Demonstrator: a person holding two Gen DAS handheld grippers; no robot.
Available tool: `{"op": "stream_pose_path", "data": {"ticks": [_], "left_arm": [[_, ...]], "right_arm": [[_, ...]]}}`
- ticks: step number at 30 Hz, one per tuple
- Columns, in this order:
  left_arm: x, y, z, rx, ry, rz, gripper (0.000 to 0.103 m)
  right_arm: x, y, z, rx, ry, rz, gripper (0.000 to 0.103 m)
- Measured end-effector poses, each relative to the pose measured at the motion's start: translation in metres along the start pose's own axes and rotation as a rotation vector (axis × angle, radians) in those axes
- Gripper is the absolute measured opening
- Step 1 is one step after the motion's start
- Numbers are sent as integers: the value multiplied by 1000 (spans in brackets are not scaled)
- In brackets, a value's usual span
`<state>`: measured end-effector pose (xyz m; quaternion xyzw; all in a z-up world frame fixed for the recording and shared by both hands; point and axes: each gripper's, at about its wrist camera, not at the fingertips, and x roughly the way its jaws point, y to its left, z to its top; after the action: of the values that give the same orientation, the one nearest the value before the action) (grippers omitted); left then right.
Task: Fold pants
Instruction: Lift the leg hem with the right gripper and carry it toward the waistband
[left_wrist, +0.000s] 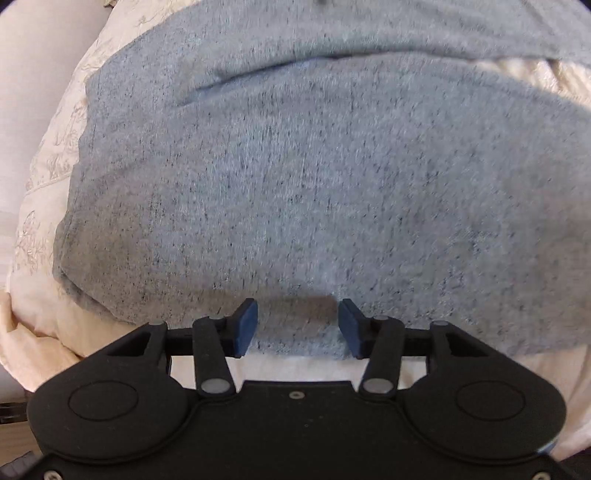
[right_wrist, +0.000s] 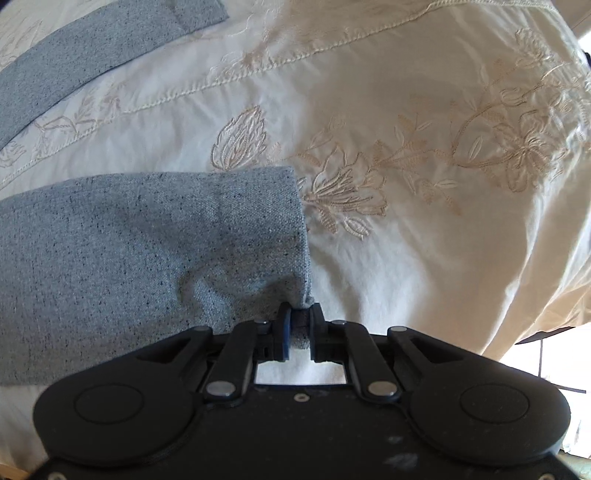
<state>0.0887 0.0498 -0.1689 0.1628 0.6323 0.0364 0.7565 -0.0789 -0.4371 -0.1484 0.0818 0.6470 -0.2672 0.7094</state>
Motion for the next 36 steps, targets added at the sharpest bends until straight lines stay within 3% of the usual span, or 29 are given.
{"op": "stream_pose_path", "data": {"ticks": [3,6,10,14,16,18,22,25,30,36], "left_arm": [[-20,11,11,-5,-109,-34,58],[-15,18,29,20,-163,-13,58],[17,32,47,28,-131,16,58],[48,50,52,17,-72,47,59],[58,59,51,11,-55,51,60],[58,64,51,19,-52,30,61],[36,81,64,16,-70,-9,59],[7,101,87,-13,-147,-38,59],[-27,130,141,-56,-293,20,59],[-31,143,191,-123,-325,71,59]], "right_arm": [[-24,9,5,55,-94,-68,15],[-37,24,15,92,-163,-26,19],[-28,58,32,76,-157,56,17],[3,70,47,20,-104,13,13],[23,56,53,63,-61,-55,13],[32,37,56,151,-40,-62,13],[14,29,59,251,-50,-61,16],[-17,42,66,254,-104,7,17],[-68,78,106,243,-195,106,24],[-90,123,184,221,-258,199,31]]}}
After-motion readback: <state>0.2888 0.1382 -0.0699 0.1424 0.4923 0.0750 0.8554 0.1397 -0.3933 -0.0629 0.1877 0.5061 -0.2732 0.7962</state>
